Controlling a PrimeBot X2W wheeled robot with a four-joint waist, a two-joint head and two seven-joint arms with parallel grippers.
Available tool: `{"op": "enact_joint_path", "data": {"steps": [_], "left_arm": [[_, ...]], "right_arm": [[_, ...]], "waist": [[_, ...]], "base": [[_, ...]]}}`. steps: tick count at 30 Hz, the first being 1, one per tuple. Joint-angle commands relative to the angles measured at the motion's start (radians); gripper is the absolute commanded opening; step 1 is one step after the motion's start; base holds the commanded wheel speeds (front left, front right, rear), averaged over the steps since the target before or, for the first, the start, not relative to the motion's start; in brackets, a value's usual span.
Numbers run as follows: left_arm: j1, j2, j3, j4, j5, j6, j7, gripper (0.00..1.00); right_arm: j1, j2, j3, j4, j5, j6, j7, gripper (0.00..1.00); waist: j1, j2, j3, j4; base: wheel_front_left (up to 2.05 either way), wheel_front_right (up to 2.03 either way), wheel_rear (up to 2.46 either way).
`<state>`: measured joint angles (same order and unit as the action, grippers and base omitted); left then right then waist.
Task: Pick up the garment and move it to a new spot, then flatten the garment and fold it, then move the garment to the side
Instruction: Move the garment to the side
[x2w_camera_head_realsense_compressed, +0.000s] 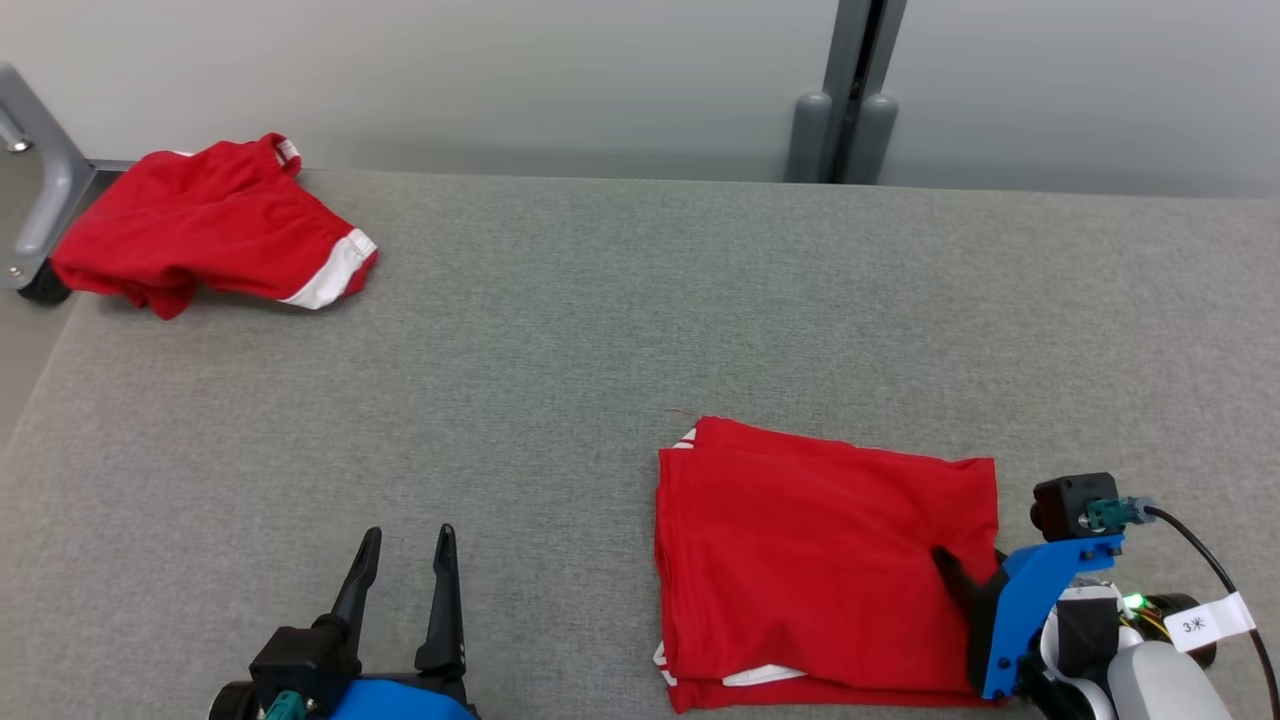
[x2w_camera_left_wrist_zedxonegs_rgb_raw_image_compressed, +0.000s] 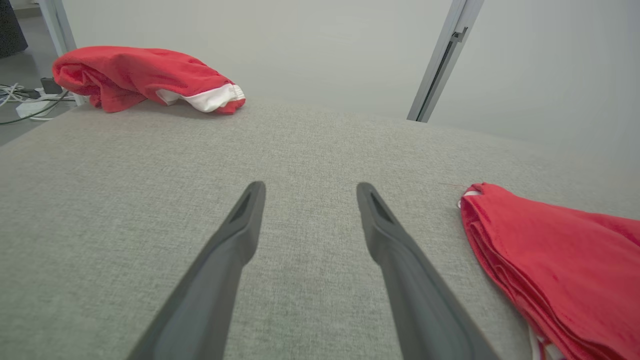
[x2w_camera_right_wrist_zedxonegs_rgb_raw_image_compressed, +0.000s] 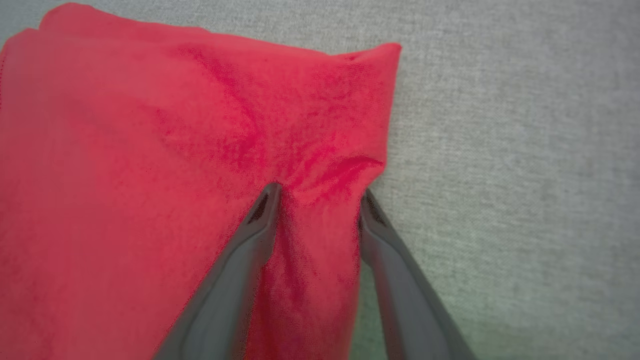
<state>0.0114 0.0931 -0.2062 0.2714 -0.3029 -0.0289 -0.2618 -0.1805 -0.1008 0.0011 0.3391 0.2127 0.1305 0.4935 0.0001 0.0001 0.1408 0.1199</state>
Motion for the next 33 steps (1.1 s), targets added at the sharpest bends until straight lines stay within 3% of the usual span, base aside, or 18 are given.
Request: {"op": "enact_joint_path", "data": {"steps": [1,9,15,25,33], "left_arm": [[-0.024,0.002,0.001,-0.001,0.007,-0.004,-0.004,1.0],[-0.05,0.009,-0.01,-0.033,0.037,-0.012,-0.004,1.0],[-0.098,0.016,-0.033,-0.064,0.068,-0.022,-0.004,1.0],[-0.179,0.069,-0.052,-0.146,0.113,-0.025,0.042,1.0],[-0.186,0.108,-0.05,-0.203,0.119,-0.02,0.091,1.0]], "right_arm": [[-0.009,-0.001,0.006,0.015,0.007,0.0,-0.01,0.0],[-0.1,-0.068,-0.023,-0.005,0.018,0.0,-0.129,0.0],[-0.175,-0.117,-0.1,-0.018,-0.01,0.0,-0.184,0.0],[-0.257,-0.078,-0.179,0.004,-0.026,0.0,-0.276,0.0],[-0.366,-0.062,-0.135,0.082,-0.054,0.0,-0.351,0.0]], "waist": [[-0.0001,-0.0001,0.003,-0.008],[-0.0001,-0.0001,0.045,-0.103],[-0.0001,-0.0001,0.128,-0.231],[-0.0001,-0.0001,0.264,-0.437],[-0.0001,-0.0001,0.303,-0.488]], "base": [[0.0,0.0,0.0],[0.0,0.0,0.0],[0.0,0.0,0.0],[0.0,0.0,0.0],[0.0,0.0,0.0]]}}
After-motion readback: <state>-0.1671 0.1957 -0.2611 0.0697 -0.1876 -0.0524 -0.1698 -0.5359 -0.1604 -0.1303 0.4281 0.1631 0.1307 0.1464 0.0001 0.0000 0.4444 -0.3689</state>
